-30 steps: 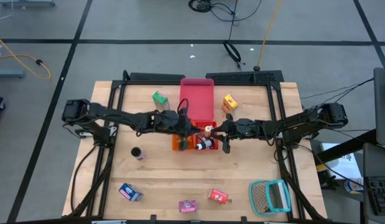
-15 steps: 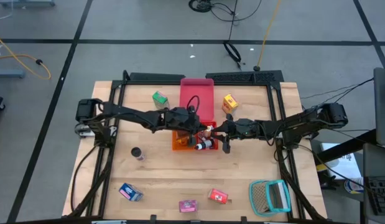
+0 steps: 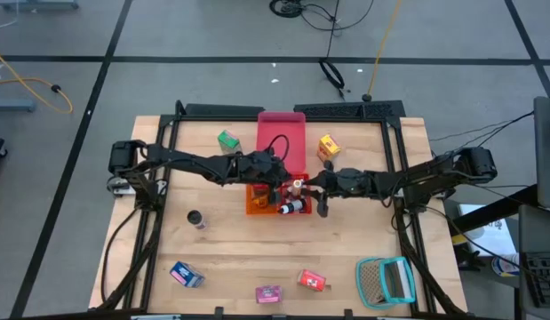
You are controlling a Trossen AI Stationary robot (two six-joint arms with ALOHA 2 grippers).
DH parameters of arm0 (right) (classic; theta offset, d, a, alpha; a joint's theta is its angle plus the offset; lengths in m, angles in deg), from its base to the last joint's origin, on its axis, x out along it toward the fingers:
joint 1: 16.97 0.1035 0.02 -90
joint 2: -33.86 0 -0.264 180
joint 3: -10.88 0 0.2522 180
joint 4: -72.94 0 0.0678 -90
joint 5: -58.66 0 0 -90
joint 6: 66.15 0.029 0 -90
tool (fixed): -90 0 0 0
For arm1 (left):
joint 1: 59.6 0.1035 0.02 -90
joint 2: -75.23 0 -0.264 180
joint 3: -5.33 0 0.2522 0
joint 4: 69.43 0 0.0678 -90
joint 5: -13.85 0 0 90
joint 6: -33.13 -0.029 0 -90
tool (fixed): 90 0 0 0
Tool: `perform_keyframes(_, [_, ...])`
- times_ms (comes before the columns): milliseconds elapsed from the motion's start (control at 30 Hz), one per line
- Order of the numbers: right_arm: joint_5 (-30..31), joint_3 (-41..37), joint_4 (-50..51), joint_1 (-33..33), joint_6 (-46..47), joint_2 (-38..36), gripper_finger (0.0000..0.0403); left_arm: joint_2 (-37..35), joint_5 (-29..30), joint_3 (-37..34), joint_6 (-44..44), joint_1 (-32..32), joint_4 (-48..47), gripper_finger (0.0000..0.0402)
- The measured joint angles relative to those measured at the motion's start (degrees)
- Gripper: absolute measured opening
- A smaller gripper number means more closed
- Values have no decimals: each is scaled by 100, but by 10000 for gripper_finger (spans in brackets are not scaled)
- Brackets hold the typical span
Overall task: Pick & Place Kitchen Items
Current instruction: Put the yellow cereal box into the pink bin
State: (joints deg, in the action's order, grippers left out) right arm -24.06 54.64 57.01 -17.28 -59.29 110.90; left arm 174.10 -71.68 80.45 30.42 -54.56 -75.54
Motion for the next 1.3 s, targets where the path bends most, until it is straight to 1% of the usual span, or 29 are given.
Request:
perform_keyframes(133, [481,0,-316,-85,-21,-1,114,0,7,0,2,4,18,42])
perform_keyframes(400, [905,0,-221,-512,-74,-94,114,0,2,0,152,-78,-15,42])
perform_keyframes(567, [925,0,183,-794,-110,-718,114,0,2,0,169,-191,-28,42])
perform_keyframes(733, [958,0,1178,-1017,-122,-1499,119,0,2,0,169,-296,-34,42])
perform_keyframes(833, [968,0,1704,-1096,-66,-1803,135,0,4,0,169,-335,-34,42])
perform_keyframes(933, [1085,0,2078,-1145,-63,-1955,158,0,6,0,167,-353,-26,42])
perform_keyframes(1133, [1092,0,2302,-1256,-207,-2031,199,0,7,0,167,-354,-21,42])
perform_keyframes(1300, [1094,0,2374,-1398,-219,-2029,225,0,7,-2,167,-354,-21,42])
